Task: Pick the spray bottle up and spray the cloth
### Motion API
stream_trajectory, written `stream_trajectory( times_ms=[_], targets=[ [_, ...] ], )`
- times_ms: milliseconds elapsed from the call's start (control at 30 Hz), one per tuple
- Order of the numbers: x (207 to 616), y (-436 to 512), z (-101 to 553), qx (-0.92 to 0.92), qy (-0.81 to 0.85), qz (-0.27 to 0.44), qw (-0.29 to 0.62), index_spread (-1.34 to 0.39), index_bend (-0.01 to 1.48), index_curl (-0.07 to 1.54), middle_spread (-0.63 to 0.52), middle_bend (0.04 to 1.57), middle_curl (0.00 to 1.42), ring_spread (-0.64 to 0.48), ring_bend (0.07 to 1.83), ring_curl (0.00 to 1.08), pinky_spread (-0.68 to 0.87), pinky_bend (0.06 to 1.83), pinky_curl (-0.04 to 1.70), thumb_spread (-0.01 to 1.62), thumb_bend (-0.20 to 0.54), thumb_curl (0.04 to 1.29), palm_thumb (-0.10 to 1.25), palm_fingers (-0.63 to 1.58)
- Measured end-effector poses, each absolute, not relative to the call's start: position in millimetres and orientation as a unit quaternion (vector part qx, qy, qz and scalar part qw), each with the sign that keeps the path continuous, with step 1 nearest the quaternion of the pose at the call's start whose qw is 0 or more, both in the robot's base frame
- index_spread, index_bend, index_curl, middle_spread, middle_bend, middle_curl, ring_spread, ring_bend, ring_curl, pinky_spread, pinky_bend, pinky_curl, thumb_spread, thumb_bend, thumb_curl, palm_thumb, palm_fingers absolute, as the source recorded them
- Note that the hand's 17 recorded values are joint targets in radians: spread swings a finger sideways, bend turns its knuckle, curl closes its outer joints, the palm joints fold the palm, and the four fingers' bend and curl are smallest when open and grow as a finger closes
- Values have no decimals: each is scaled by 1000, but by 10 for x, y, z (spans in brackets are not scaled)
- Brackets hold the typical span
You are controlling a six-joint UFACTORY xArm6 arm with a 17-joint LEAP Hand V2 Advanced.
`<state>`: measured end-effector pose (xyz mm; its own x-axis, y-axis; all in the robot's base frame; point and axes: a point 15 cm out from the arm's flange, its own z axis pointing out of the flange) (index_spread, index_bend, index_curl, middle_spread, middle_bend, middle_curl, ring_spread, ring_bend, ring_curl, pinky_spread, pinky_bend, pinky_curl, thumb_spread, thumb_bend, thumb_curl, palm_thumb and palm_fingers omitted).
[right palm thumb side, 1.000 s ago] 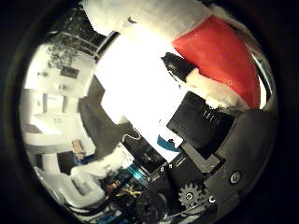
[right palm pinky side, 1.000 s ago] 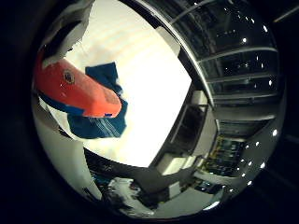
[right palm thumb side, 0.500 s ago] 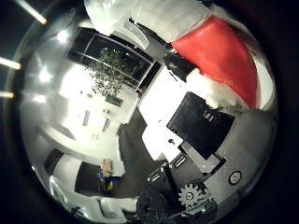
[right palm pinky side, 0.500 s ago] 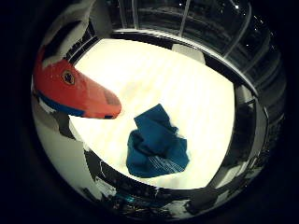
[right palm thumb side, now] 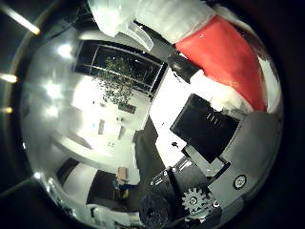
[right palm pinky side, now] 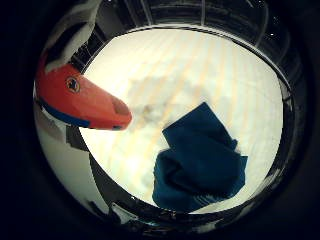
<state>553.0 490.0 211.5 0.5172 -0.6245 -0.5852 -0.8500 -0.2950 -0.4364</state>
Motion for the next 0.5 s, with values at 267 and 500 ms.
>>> stream_trajectory(
  times_ms=[267,500],
  targets=[
    [5539,4882,1743,-800,462,148,355,-183,1183,713,-69,1368,585,-156,1478,592,-208,969,1420,955,-13,771,1063,1198],
    [5522,4861,1513,-804,461,150,344,-179,1175,713,-69,1362,583,-154,1474,587,-209,964,1397,975,-23,762,996,1202]
  ],
)
